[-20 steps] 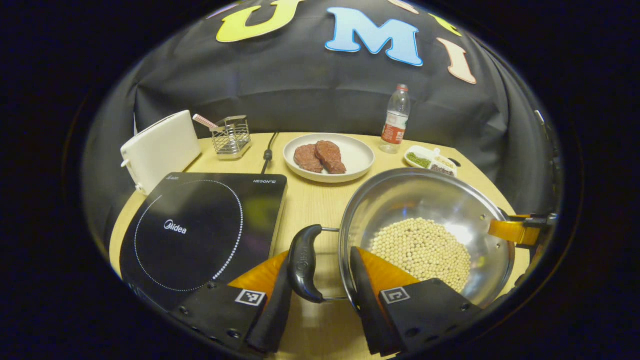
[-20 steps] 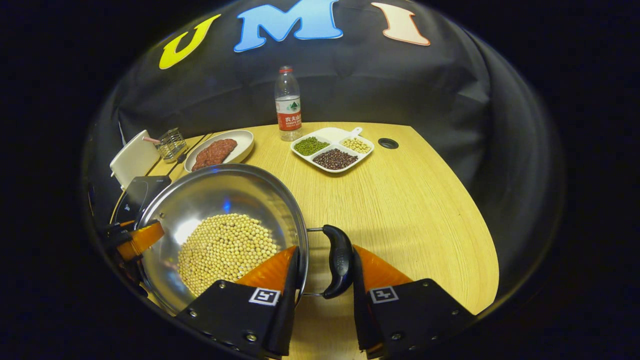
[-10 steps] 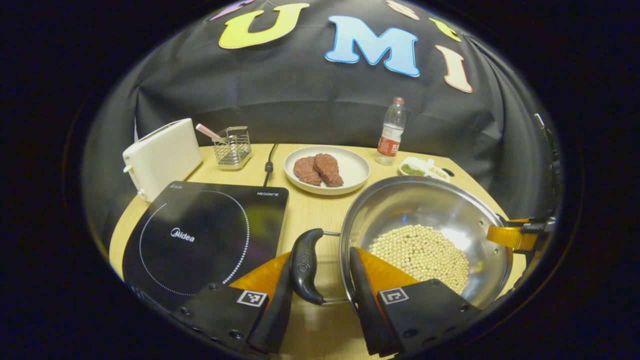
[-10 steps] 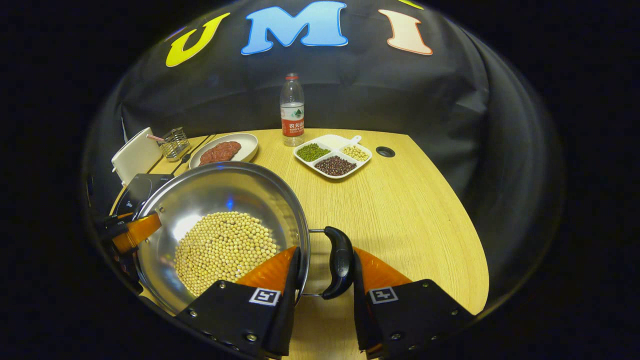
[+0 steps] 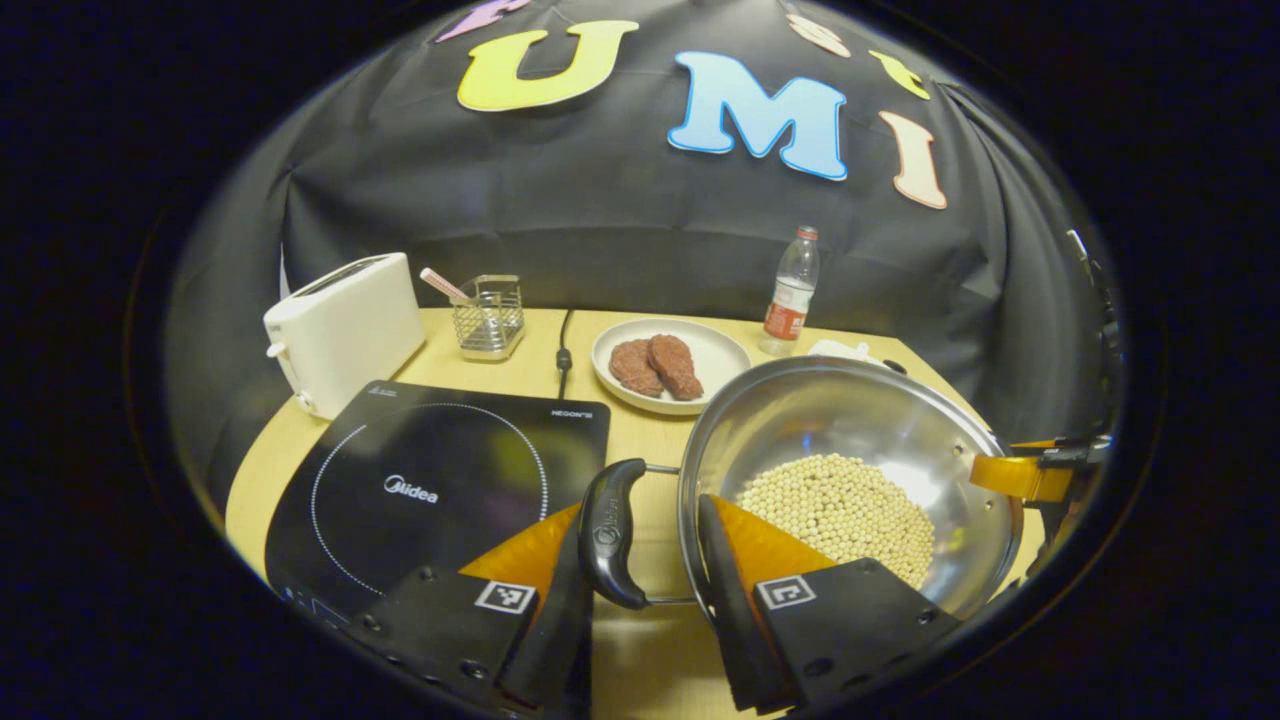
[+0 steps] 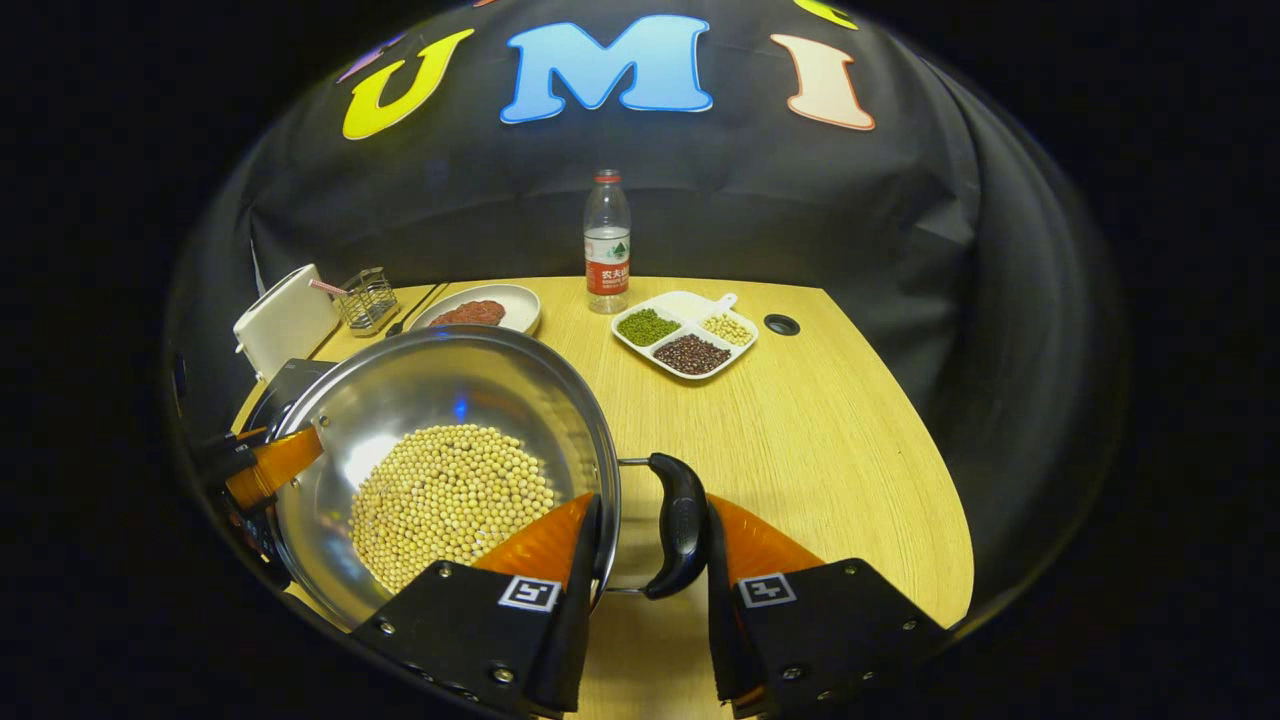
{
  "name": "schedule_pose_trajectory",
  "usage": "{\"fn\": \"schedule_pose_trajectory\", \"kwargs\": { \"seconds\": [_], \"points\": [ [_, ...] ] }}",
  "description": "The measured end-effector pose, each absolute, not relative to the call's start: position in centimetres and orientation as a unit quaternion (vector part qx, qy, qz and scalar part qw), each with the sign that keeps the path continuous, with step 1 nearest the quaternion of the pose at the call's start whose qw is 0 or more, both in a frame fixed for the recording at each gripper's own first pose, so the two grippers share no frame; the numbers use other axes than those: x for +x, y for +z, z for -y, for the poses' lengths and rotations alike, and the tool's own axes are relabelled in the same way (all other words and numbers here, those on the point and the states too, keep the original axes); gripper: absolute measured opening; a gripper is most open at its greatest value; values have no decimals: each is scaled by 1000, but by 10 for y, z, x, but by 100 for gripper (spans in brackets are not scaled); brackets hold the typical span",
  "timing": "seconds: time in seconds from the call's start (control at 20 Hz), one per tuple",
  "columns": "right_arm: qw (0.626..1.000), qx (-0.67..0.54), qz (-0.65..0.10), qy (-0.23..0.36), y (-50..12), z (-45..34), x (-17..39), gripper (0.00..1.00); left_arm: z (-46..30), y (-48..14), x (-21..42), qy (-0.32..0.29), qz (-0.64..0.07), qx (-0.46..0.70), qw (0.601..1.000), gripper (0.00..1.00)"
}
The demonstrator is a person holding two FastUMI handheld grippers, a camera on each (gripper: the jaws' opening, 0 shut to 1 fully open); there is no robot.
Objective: First push the handle of the pot to place it horizontally, then grasp the pot with both hands and set it on the induction cooktop.
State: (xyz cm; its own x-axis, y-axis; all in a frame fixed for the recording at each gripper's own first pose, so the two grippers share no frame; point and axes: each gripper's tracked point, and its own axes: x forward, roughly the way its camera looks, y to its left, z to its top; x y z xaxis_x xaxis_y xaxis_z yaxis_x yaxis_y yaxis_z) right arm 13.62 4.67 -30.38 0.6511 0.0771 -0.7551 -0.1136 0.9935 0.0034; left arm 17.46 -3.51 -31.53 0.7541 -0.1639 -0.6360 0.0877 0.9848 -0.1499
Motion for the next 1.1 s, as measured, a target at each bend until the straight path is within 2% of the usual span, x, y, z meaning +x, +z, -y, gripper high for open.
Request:
{"fn": "schedule_pose_trajectory", "kwargs": {
  "seconds": [0.15, 0.25, 0.35, 0.45, 0.5, 0.75, 0.8, 0.85, 0.9, 0.95, 1.1],
  "points": [
    [909, -24, -412, 59, -301, -63, 136, 50, 17, -314, 173, -59, -344, -61, 935, 62],
    [910, -28, -409, 63, -297, -75, 137, 50, 5, -312, 174, -55, -341, -62, 936, 69],
    [911, -29, -406, 68, -294, -87, 138, 50, -7, -310, 173, -50, -339, -66, 937, 62],
    [911, -31, -405, 72, -291, -99, 138, 50, -20, -309, 172, -45, -338, -67, 938, 62],
    [911, -33, -404, 74, -290, -106, 138, 49, -27, -309, 171, -42, -338, -67, 938, 65],
    [911, -31, -403, 84, -288, -143, 135, 50, -68, -309, 171, -30, -337, -69, 939, 62],
    [911, -30, -402, 85, -287, -151, 134, 50, -77, -309, 170, -28, -337, -70, 938, 65],
    [911, -29, -402, 87, -287, -160, 134, 50, -87, -308, 170, -26, -337, -70, 939, 62],
    [911, -28, -401, 88, -287, -168, 133, 50, -96, -308, 171, -25, -335, -68, 939, 66],
    [912, -27, -399, 89, -286, -176, 133, 50, -105, -308, 171, -25, -336, -67, 939, 62],
    [913, -24, -397, 91, -284, -200, 131, 50, -130, -306, 174, -25, -336, -69, 939, 62]
  ]
}}
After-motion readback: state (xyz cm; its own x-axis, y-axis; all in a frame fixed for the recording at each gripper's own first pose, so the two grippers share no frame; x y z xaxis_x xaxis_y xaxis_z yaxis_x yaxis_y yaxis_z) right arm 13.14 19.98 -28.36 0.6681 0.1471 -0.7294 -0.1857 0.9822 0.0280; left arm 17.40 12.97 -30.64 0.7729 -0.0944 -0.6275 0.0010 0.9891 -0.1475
